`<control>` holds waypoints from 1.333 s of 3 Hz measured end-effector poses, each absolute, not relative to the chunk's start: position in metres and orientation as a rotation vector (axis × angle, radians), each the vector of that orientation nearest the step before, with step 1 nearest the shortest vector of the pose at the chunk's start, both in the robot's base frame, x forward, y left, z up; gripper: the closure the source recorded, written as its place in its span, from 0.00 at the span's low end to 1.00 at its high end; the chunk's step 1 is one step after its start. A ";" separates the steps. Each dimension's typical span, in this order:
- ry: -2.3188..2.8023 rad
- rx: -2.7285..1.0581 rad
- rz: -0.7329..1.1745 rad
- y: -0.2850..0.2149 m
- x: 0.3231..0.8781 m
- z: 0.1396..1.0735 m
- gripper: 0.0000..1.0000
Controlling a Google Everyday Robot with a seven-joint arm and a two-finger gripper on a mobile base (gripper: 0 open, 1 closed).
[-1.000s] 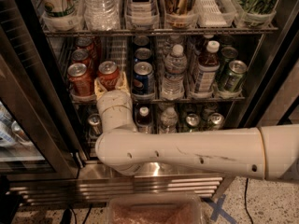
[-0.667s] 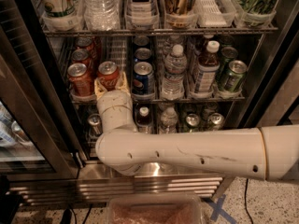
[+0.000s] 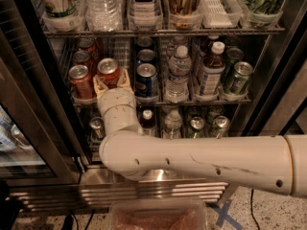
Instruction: Pick coke can from middle shelf of fridge
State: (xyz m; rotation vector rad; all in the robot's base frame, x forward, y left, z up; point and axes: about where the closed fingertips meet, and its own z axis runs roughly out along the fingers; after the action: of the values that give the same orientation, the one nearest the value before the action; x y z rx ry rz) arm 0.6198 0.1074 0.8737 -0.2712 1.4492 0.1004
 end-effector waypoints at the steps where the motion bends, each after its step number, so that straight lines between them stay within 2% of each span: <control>1: 1.435 -0.268 0.145 0.111 0.614 0.891 1.00; 4: 1.515 -0.268 0.193 0.080 0.580 0.907 1.00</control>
Offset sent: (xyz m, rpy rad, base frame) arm -0.0187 -0.0028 0.0451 0.0644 -0.0081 0.0518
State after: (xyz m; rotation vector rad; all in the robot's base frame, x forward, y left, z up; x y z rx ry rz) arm 0.5802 0.0798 0.9073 -0.2679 1.5152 0.1934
